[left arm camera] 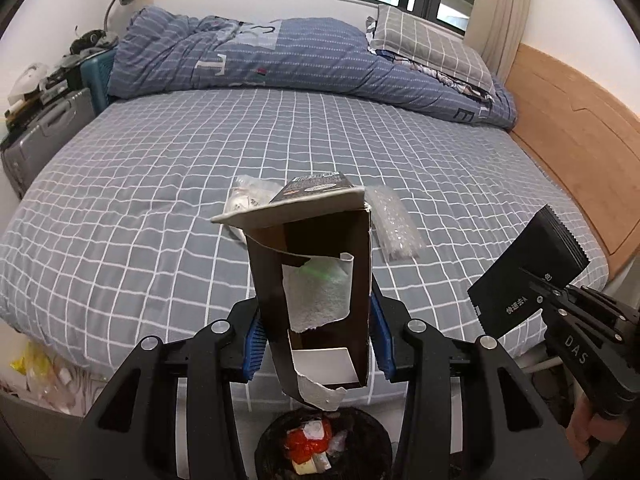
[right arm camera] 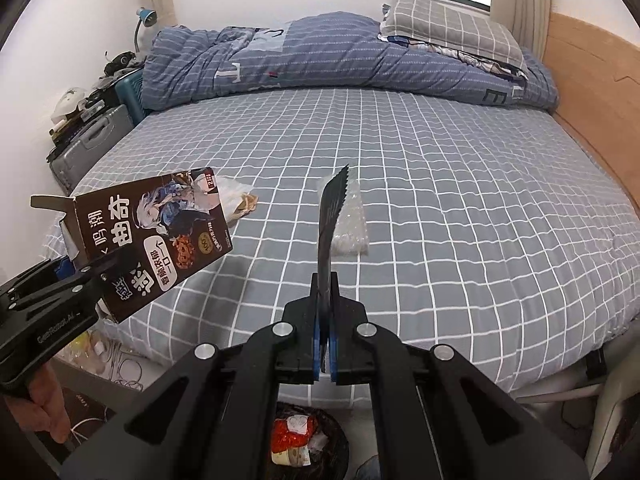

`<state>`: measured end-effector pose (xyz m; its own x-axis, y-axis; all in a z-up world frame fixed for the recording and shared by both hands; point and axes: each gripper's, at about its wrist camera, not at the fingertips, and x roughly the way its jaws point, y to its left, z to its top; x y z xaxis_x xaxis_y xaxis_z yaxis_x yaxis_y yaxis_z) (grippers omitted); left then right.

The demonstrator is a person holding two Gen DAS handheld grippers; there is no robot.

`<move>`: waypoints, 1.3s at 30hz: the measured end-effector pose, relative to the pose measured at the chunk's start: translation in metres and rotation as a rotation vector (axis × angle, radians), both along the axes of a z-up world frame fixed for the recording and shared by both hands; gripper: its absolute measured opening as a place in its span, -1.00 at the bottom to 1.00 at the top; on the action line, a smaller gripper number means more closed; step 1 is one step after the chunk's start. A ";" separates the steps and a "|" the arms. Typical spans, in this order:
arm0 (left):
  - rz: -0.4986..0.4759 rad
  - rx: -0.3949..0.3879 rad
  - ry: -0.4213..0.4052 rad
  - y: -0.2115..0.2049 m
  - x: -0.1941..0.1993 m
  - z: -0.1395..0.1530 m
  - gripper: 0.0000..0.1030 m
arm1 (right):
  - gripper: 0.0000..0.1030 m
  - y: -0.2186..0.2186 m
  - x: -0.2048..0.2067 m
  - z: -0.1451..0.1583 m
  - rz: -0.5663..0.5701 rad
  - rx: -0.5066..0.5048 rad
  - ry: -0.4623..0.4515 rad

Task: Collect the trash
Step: 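Carry the brown snack box and black wrapper with both tools over the bin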

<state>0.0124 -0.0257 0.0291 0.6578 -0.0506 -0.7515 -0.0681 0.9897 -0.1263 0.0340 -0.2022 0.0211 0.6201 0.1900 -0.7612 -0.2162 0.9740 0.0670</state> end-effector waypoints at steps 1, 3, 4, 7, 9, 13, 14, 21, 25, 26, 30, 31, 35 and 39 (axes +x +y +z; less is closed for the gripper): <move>0.002 0.001 0.001 0.000 -0.004 0.001 -0.18 | -0.95 0.001 -0.003 0.000 0.001 -0.001 -0.001; 0.004 0.000 0.004 -0.001 -0.010 0.002 -0.18 | -0.95 0.002 -0.010 0.001 0.002 0.000 -0.002; 0.004 -0.002 0.006 -0.001 -0.015 0.002 -0.18 | -0.95 0.002 -0.013 0.002 0.002 -0.001 -0.002; 0.005 -0.003 0.010 -0.002 -0.026 0.003 -0.18 | -0.95 0.003 -0.024 0.002 0.005 -0.004 -0.002; 0.008 -0.008 0.013 -0.002 -0.033 0.003 -0.18 | -0.95 0.004 -0.029 0.002 0.005 -0.006 -0.002; 0.004 -0.008 0.018 -0.007 -0.049 0.004 -0.18 | -0.95 0.004 -0.042 0.003 0.008 -0.005 0.001; 0.001 -0.009 0.019 -0.008 -0.053 0.004 -0.18 | -0.95 0.004 -0.047 0.003 0.007 -0.005 0.002; -0.013 -0.011 0.042 -0.021 -0.091 0.003 -0.18 | -0.95 0.007 -0.080 0.000 0.014 -0.009 0.017; -0.015 -0.020 0.071 -0.022 -0.113 -0.004 -0.18 | -0.95 0.008 -0.102 -0.003 0.017 -0.011 0.034; -0.015 -0.024 0.078 -0.023 -0.118 -0.006 -0.18 | -0.95 0.008 -0.106 -0.004 0.019 -0.013 0.036; -0.018 -0.018 0.101 -0.024 -0.139 -0.013 -0.18 | -0.95 0.007 -0.125 -0.005 0.023 -0.015 0.042; -0.017 -0.016 0.106 -0.024 -0.145 -0.015 -0.18 | -0.95 0.006 -0.128 -0.005 0.022 -0.014 0.043; -0.013 -0.016 0.123 -0.024 -0.159 -0.020 -0.18 | -0.95 0.007 -0.145 -0.008 0.023 -0.022 0.044; -0.016 -0.017 0.140 -0.025 -0.173 -0.025 -0.18 | -0.95 0.009 -0.156 -0.015 0.024 -0.027 0.061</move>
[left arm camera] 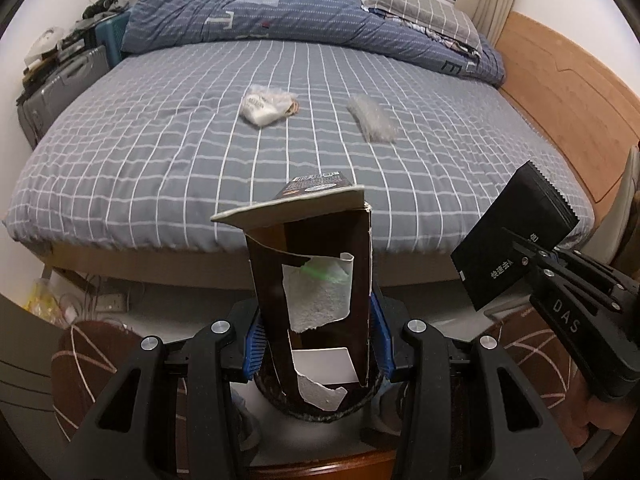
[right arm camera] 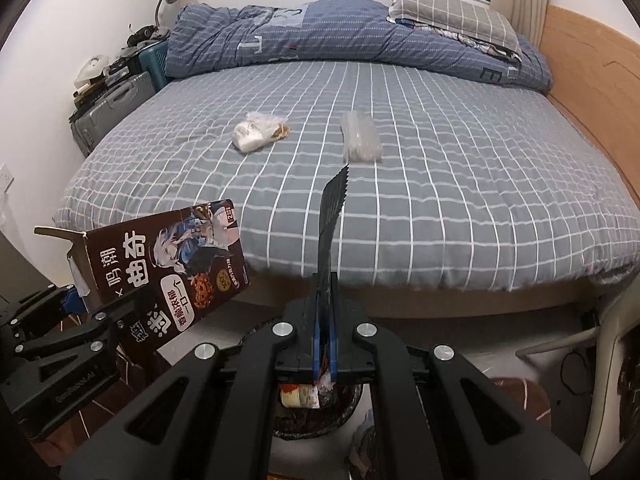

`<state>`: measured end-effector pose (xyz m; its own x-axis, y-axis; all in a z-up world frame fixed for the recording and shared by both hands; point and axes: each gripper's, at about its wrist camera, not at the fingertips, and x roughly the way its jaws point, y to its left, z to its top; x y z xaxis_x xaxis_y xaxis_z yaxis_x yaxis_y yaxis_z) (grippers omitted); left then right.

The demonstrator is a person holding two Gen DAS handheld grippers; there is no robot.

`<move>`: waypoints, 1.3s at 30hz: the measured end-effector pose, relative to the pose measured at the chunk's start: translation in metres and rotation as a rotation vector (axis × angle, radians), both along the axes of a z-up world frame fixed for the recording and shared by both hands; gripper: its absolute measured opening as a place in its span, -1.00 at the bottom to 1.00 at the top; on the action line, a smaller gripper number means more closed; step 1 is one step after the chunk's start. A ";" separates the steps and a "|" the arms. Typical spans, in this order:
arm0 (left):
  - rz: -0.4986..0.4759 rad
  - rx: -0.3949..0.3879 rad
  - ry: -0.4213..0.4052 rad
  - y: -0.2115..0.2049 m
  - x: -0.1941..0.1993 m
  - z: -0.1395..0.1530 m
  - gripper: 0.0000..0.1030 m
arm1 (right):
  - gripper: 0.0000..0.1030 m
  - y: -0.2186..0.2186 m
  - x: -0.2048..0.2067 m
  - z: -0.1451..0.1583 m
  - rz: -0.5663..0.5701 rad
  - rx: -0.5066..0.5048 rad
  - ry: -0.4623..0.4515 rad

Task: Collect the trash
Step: 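Carry the brown snack box and black wrapper with both tools over the bin, then open the left tool dropping the box while the right tool drops the wrapper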

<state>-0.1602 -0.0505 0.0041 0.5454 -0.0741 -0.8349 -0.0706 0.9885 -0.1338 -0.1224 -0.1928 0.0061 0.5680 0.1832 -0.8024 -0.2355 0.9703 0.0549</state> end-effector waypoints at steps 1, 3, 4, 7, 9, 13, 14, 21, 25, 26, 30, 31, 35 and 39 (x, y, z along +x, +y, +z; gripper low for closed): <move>-0.001 -0.004 0.006 0.000 -0.004 -0.001 -0.18 | -0.95 0.000 -0.003 -0.003 0.002 0.001 0.006; -0.006 -0.006 0.016 0.000 -0.010 -0.004 -0.18 | -0.95 0.001 -0.009 -0.008 0.006 -0.008 0.016; -0.006 -0.007 0.024 0.000 -0.015 -0.005 -0.18 | -0.95 0.001 -0.013 -0.010 0.008 -0.011 0.020; -0.006 -0.015 0.042 0.001 -0.024 -0.010 -0.18 | -0.95 0.002 -0.022 -0.017 0.012 -0.015 0.032; -0.006 -0.021 0.054 0.001 -0.029 -0.014 -0.18 | -0.95 0.001 -0.027 -0.023 0.013 -0.015 0.047; -0.010 -0.019 0.074 0.000 -0.038 -0.022 -0.18 | -0.95 0.001 -0.037 -0.036 0.013 -0.015 0.074; -0.009 -0.019 0.081 0.000 -0.040 -0.025 -0.18 | -0.95 0.001 -0.039 -0.040 0.014 -0.016 0.080; -0.005 -0.018 0.109 0.002 -0.040 -0.045 -0.18 | -0.95 0.001 -0.046 -0.058 0.008 -0.018 0.107; -0.008 -0.023 0.133 0.000 -0.042 -0.059 -0.18 | -0.95 0.000 -0.045 -0.071 0.003 -0.020 0.131; -0.007 -0.027 0.142 0.001 -0.041 -0.063 -0.18 | -0.95 0.000 -0.045 -0.076 0.002 -0.020 0.139; -0.006 -0.021 0.162 0.002 -0.037 -0.080 -0.18 | -0.95 0.000 -0.043 -0.092 0.000 -0.022 0.165; -0.004 -0.022 0.168 0.002 -0.036 -0.083 -0.18 | -0.95 0.001 -0.042 -0.097 -0.001 -0.025 0.173; -0.005 -0.018 0.201 0.004 -0.029 -0.105 -0.18 | -0.95 0.001 -0.039 -0.115 -0.002 -0.031 0.202; -0.004 -0.022 0.237 0.006 -0.020 -0.128 -0.18 | -0.95 0.000 -0.033 -0.134 -0.007 -0.042 0.233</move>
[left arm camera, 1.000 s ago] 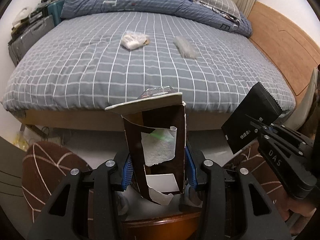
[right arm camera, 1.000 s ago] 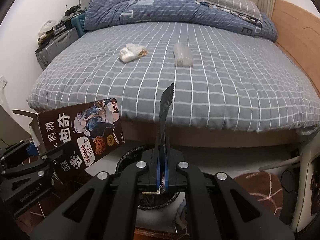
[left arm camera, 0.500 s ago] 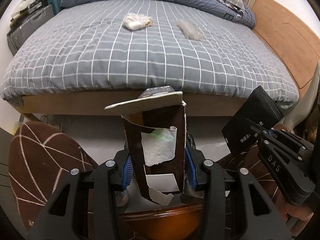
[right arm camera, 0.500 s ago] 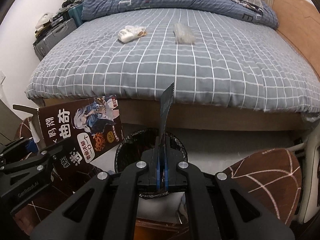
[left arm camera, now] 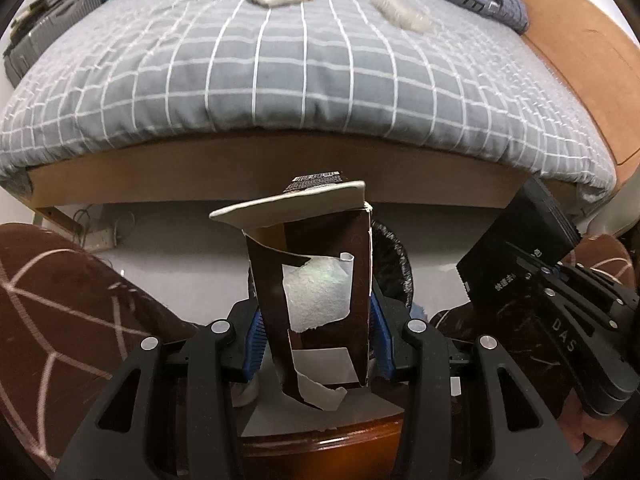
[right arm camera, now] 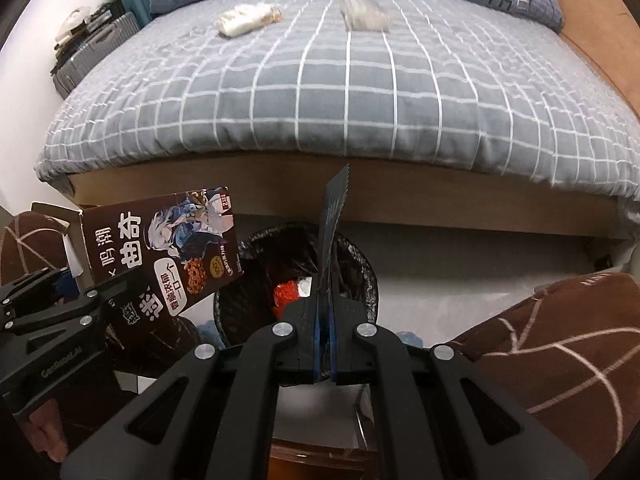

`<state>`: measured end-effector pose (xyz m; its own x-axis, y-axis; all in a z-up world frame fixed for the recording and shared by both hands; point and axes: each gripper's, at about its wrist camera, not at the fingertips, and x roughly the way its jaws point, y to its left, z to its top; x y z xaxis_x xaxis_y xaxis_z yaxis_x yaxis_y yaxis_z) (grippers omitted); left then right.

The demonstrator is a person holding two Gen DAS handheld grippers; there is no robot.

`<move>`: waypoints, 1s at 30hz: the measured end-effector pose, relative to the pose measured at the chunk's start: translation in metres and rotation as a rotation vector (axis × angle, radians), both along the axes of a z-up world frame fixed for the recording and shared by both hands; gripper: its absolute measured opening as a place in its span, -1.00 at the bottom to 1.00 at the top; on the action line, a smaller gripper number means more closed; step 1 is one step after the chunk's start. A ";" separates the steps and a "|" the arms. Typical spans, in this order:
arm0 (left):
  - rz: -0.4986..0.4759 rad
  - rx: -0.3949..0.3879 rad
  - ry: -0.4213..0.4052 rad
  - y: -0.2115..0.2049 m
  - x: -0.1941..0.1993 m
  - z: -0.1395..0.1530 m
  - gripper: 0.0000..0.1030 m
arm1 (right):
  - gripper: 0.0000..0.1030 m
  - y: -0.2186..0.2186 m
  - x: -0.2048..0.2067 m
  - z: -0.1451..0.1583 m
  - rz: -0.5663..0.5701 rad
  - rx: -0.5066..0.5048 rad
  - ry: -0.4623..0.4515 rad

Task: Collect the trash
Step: 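Open the left tool dropping the box while the right tool drops the wrapper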

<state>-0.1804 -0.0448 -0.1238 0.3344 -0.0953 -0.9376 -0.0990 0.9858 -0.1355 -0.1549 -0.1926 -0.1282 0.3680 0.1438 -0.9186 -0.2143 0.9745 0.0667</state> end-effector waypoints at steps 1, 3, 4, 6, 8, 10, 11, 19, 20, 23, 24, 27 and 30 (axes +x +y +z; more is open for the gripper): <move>0.000 -0.003 0.011 0.000 0.003 -0.006 -0.18 | -0.95 -0.001 0.002 -0.004 -0.003 0.001 0.008; -0.001 -0.007 0.031 0.000 0.009 -0.016 -0.18 | -0.95 -0.001 0.008 -0.010 -0.006 0.000 0.020; -0.002 -0.010 0.040 0.000 0.012 -0.021 -0.18 | -0.95 -0.001 0.011 -0.012 -0.008 -0.002 0.024; -0.006 -0.010 0.053 -0.002 0.018 -0.028 -0.18 | -0.95 -0.001 0.019 -0.018 -0.011 -0.009 0.033; -0.017 -0.003 0.066 -0.005 0.025 -0.037 -0.18 | -0.95 -0.003 0.025 -0.024 -0.017 -0.012 0.044; -0.028 -0.001 0.082 -0.009 0.031 -0.045 -0.18 | -0.95 -0.005 0.029 -0.030 -0.023 -0.017 0.054; -0.033 -0.003 0.091 -0.012 0.035 -0.048 -0.18 | -0.95 -0.006 0.031 -0.033 -0.028 -0.022 0.059; -0.076 -0.011 0.126 -0.031 0.053 -0.070 -0.14 | -0.95 -0.024 0.039 -0.049 -0.068 -0.037 0.087; -0.078 -0.012 0.127 -0.031 0.054 -0.071 -0.13 | -0.95 -0.025 0.041 -0.051 -0.072 -0.039 0.089; -0.080 -0.010 0.130 -0.032 0.058 -0.077 -0.04 | -0.95 -0.029 0.041 -0.054 -0.079 -0.041 0.094; -0.074 -0.006 0.130 -0.030 0.058 -0.079 -0.01 | -0.95 -0.029 0.041 -0.054 -0.079 -0.042 0.094; -0.067 -0.002 0.118 -0.028 0.057 -0.079 0.23 | -0.95 -0.029 0.040 -0.056 -0.074 -0.038 0.094; -0.052 0.007 0.096 -0.022 0.056 -0.078 0.44 | -0.95 -0.026 0.040 -0.058 -0.065 -0.035 0.093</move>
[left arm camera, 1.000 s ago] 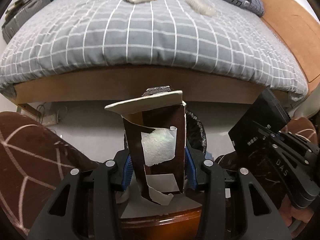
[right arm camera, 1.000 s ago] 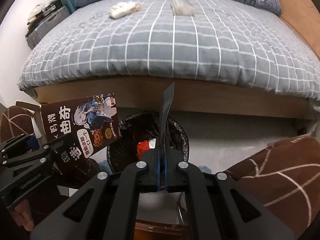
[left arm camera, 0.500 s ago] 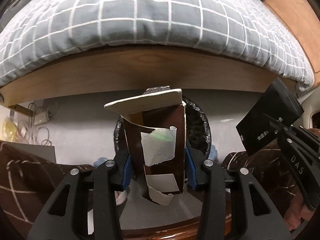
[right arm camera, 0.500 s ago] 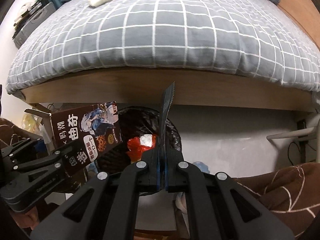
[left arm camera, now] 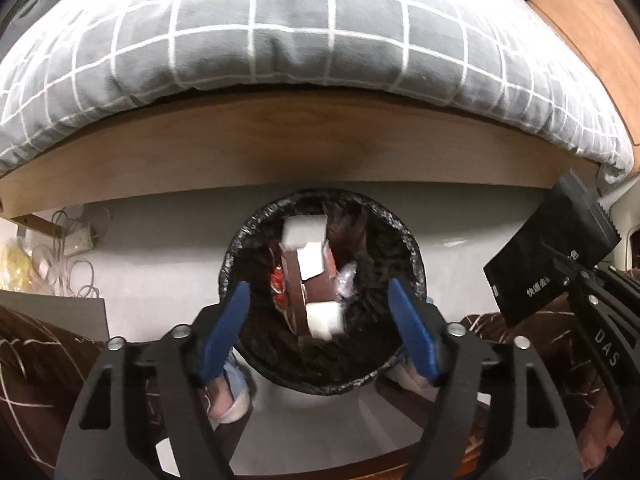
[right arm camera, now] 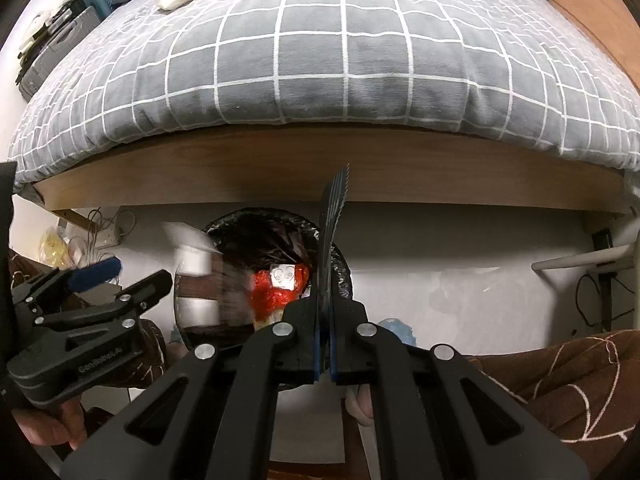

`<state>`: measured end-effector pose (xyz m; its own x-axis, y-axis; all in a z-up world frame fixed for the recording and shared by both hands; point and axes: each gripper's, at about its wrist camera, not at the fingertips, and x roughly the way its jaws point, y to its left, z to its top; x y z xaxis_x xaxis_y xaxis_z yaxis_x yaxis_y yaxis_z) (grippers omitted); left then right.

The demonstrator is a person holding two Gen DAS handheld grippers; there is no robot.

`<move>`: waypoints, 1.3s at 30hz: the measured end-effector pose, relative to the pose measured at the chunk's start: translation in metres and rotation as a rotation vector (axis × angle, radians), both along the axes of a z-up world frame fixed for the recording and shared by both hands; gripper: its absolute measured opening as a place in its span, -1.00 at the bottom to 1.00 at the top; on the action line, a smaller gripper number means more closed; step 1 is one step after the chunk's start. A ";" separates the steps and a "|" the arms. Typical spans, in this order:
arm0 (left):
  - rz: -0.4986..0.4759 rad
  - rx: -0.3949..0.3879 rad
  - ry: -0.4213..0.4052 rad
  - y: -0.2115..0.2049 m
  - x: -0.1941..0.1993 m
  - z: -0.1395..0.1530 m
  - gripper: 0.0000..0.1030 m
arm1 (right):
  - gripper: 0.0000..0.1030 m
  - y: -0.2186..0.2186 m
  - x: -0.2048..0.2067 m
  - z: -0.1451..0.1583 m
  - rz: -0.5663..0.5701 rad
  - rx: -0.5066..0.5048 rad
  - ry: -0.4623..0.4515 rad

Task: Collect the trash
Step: 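Open the left tool dropping the box while the right tool drops the wrapper, then raise both open tools from the bin back toward the bed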

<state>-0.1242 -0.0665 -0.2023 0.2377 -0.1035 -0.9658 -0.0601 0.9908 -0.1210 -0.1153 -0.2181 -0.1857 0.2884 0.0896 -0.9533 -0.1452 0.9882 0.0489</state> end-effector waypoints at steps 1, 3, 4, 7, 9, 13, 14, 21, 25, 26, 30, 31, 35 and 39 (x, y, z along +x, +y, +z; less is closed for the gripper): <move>0.006 0.002 -0.006 0.003 0.000 0.001 0.52 | -0.95 0.000 0.000 -0.001 0.002 0.003 0.000; 0.021 0.009 -0.020 0.011 -0.001 0.004 0.66 | -0.95 0.004 0.001 -0.002 0.013 0.010 0.001; 0.026 0.014 -0.025 0.014 -0.002 0.005 0.71 | -0.95 0.006 0.001 -0.003 0.018 0.011 0.000; 0.052 0.031 -0.046 0.029 -0.003 0.010 0.86 | -0.95 0.015 0.001 -0.004 0.039 0.022 0.001; 0.069 0.039 -0.058 0.037 -0.004 0.016 0.89 | -0.95 0.024 0.001 -0.003 0.058 0.030 0.000; 0.111 0.058 -0.080 0.059 -0.010 0.025 0.89 | -0.95 0.040 0.002 -0.003 0.094 0.040 0.001; 0.124 0.059 -0.083 0.064 -0.012 0.026 0.89 | -0.95 0.047 0.002 -0.004 0.105 0.045 0.004; 0.185 0.067 -0.090 0.099 -0.024 0.032 0.89 | -0.92 0.084 0.003 -0.003 0.172 0.043 0.002; 0.205 0.064 -0.091 0.110 -0.028 0.035 0.89 | -0.75 0.092 0.005 -0.005 0.178 0.039 0.005; 0.207 0.063 -0.091 0.112 -0.028 0.035 0.89 | -0.64 0.093 0.005 -0.005 0.180 0.040 0.006; 0.202 0.058 -0.098 0.110 -0.026 0.037 0.89 | -0.09 0.093 0.007 -0.002 0.171 0.029 -0.028; 0.199 0.057 -0.102 0.109 -0.025 0.038 0.89 | 0.07 0.092 0.006 -0.001 0.169 0.025 -0.037; 0.182 0.049 -0.117 0.103 -0.023 0.045 0.89 | 0.47 0.079 0.008 0.012 0.139 0.018 -0.078; 0.168 0.036 -0.135 0.099 -0.018 0.054 0.89 | 0.80 0.066 0.009 0.030 0.091 -0.007 -0.152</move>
<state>-0.1426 0.0327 -0.1480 0.3761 -0.0172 -0.9264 -0.2105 0.9721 -0.1035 -0.1059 -0.1524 -0.1556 0.4199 0.1151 -0.9003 -0.2395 0.9708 0.0124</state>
